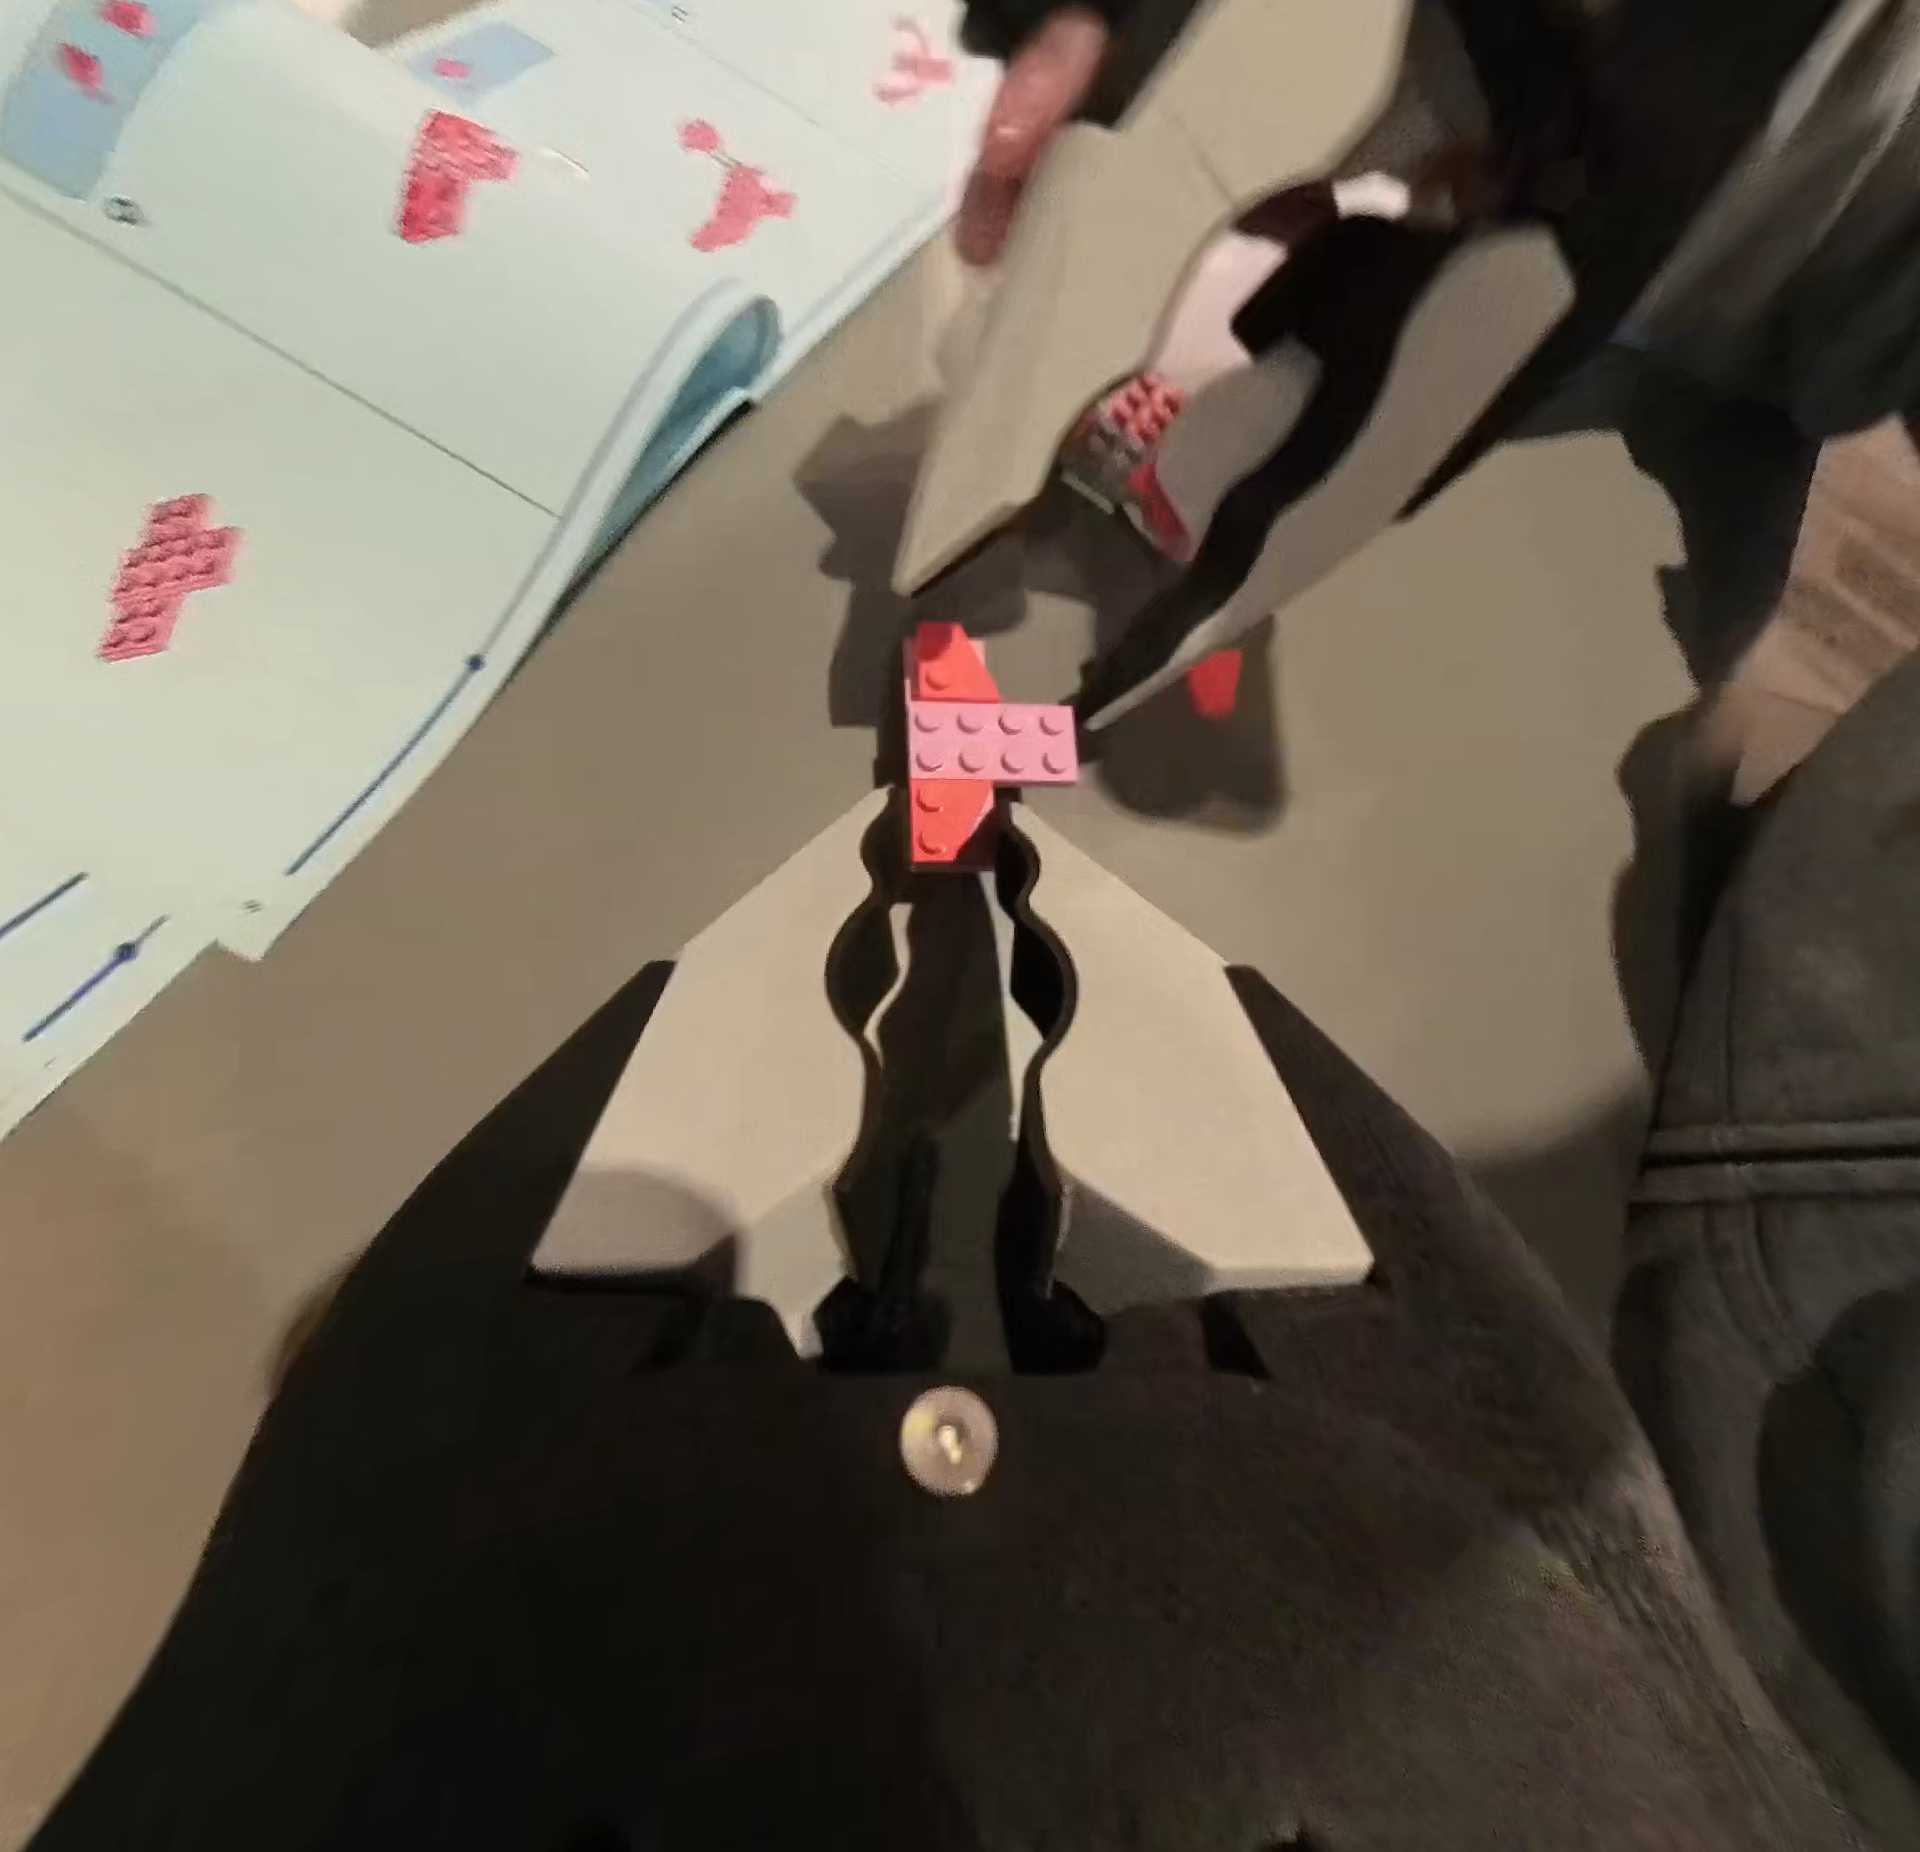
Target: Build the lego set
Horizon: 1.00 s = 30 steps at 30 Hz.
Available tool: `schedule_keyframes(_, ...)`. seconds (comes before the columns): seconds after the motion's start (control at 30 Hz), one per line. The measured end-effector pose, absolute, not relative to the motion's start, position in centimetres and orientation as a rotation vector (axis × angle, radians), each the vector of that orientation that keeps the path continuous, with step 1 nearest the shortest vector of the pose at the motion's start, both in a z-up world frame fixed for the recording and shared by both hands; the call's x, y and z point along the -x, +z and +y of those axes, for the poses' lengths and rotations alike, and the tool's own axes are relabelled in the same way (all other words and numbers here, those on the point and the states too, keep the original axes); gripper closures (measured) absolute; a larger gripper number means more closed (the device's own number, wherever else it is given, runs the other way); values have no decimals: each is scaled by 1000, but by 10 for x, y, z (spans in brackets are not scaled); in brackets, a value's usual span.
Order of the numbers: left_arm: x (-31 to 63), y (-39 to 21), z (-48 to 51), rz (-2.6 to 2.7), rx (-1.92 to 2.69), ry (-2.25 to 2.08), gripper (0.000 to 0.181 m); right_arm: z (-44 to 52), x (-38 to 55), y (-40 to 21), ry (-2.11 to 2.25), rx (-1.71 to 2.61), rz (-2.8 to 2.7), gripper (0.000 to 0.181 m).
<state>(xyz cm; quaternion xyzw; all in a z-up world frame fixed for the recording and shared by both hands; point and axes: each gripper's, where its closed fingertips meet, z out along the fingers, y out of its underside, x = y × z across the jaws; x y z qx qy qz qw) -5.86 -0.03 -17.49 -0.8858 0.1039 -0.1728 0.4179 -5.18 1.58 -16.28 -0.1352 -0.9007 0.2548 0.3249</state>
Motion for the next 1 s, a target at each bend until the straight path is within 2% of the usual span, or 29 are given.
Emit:
schedule_keyframes(0.23,67,-140,2,168,2161,-468,166,19,67,-142,244,-6,-1964,148)
schedule_keyframes(0.5,66,-128,3,165,2151,-463,166,24,78,-124,121,-56,-1789,155)
schedule_keyframes(0.73,65,-125,4,161,2151,-489,166,27,82,-122,72,-67,-1751,172)
schedule_keyframes(1.0,66,-125,5,146,2152,-503,166,27,83,-125,48,-72,-1750,172)
